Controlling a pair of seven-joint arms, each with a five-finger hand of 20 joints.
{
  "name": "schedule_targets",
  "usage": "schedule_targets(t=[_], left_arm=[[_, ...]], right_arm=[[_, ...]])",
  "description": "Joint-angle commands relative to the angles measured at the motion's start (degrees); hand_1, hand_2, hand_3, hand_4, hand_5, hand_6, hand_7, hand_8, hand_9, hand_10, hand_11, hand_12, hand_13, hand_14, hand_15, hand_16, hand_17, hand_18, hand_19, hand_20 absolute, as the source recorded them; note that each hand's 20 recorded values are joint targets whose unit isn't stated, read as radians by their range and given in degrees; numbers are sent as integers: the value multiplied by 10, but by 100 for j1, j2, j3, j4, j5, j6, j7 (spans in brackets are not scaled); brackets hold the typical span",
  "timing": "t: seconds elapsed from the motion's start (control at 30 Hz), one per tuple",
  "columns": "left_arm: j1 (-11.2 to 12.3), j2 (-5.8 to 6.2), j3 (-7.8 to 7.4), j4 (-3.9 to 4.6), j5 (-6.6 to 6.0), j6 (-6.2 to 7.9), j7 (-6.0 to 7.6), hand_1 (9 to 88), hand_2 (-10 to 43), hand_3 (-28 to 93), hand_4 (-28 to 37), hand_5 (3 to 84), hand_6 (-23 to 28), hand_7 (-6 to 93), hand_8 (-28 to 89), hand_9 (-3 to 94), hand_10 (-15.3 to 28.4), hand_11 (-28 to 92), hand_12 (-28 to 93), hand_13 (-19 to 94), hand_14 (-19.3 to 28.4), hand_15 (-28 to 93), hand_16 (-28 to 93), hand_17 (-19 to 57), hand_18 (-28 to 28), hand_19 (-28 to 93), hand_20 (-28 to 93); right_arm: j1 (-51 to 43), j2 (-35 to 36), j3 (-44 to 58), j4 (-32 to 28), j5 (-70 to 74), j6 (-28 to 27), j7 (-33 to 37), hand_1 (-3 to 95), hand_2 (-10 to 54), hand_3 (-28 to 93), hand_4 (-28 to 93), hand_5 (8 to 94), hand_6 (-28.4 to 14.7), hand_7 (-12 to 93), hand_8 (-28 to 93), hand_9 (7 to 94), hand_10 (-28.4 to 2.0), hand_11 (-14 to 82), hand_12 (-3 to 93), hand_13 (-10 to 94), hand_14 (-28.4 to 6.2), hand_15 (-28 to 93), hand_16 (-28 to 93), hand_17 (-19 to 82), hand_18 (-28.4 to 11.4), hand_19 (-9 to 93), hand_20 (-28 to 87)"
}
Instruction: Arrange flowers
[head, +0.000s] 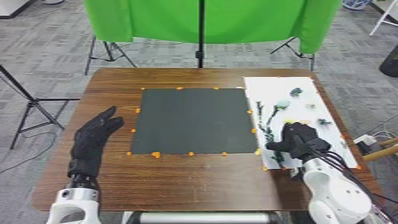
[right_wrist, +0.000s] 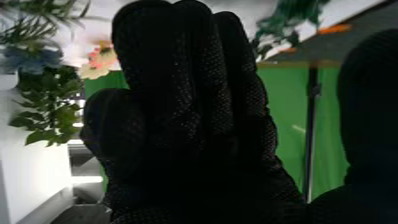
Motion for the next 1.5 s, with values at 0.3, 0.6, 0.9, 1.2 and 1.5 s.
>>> schedule_targets(t=[0.3, 0.6, 0.9, 1.2, 1.5], left_arm=[[99, 11, -50, -35, 11, -97, -147, 271, -44, 624, -204, 451, 27, 91, -56, 470, 119, 176, 163, 369, 151, 123, 63, 23, 131, 79, 214], [133, 13, -66, -56, 5, -97, -201, 271, -43, 623, -204, 451, 27, 92, -56, 469, 119, 176, 163, 368, 151, 122, 64, 22, 131, 81, 214], [87, 8, -47, -32, -52, -171, -208, 271, -42, 624, -203, 451, 28, 90, -56, 469, 120, 176, 163, 367, 150, 121, 64, 22, 132, 80, 212], [-19, 185, -94, 106, -164, -129, -176, 273, -41, 621, -200, 450, 28, 89, -56, 468, 120, 175, 163, 367, 151, 121, 64, 21, 134, 82, 211], [-274, 579, -280, 627, -749, 258, -12, 223, -10, 630, -252, 447, 32, 73, -58, 464, 121, 149, 149, 355, 148, 103, 52, 32, 129, 57, 196]], right_arm=[[-206, 94, -697, 568, -465, -122, -53, 457, -95, 497, 8, 776, -32, 265, 139, 851, -153, 305, 234, 908, -42, 463, 295, 643, -83, 893, 380], [-191, -11, -541, 694, -237, 387, 12, 826, -95, -282, 702, 804, -13, 347, 233, 900, -115, 344, 333, 937, -26, 557, 310, 683, -94, 932, 473], [-71, 47, -52, 539, -57, 1524, -132, 827, -95, -280, 777, 775, -12, 393, 286, 874, -119, 420, 349, 922, -22, 632, 310, 690, -106, 932, 581], [324, 143, -235, -48, 565, 1694, -196, 822, -95, -257, 786, 760, -12, 434, 283, 866, -122, 455, 344, 919, -23, 662, 303, 698, -109, 932, 626], [2154, -529, -1760, 307, 1214, 1301, -399, 808, -95, -222, 770, 757, -13, 446, 276, 865, -123, 463, 335, 918, -22, 666, 300, 699, -108, 932, 632]])
